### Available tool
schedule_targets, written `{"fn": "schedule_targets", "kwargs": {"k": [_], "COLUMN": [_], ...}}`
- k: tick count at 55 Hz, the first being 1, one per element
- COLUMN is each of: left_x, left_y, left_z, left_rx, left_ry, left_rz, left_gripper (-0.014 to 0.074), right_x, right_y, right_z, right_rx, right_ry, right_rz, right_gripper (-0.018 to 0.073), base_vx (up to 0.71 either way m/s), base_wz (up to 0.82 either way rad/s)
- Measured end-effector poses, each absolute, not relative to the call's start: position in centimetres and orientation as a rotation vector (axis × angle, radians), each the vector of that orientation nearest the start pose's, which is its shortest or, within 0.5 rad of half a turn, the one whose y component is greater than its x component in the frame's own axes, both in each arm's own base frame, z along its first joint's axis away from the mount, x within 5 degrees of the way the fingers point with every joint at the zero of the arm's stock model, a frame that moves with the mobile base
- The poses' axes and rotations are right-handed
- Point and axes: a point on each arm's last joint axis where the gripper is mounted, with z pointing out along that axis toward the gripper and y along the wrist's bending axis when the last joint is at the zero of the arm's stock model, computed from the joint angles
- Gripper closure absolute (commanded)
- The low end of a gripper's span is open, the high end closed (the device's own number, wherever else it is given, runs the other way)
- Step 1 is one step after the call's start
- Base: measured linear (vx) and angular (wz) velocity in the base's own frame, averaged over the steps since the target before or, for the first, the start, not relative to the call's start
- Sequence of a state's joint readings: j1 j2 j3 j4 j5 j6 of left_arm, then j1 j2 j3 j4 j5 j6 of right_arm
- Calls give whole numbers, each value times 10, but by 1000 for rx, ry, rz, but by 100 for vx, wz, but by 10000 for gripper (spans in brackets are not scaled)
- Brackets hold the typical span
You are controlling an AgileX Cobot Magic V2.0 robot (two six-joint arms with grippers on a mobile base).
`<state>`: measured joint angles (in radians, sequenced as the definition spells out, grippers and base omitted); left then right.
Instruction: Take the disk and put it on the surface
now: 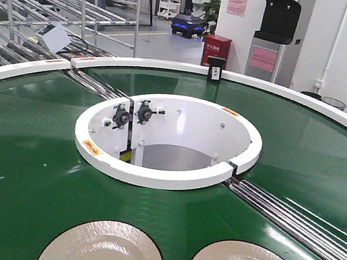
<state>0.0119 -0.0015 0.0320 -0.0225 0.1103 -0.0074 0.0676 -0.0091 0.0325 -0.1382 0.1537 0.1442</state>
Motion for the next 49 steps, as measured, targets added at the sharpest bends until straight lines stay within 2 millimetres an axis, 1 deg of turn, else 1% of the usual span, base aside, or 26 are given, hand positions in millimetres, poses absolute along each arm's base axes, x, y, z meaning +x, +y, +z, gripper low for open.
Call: {"fn": "schedule_targets", "kwargs": {"k": [49], "left_x": [58], "left_y": [0], "left_z": [192], "left_rx": [-32], "left_ry": [1624], "left_rz": [-16], "left_gripper": [603], "right_x": [57], "right_y": [2], "right_z": [189], "right_rx": [-34], "right_ry": [1659], "right_rz": [40], "right_gripper": [567], "base_vx": [0], "base_wz": [0]}}
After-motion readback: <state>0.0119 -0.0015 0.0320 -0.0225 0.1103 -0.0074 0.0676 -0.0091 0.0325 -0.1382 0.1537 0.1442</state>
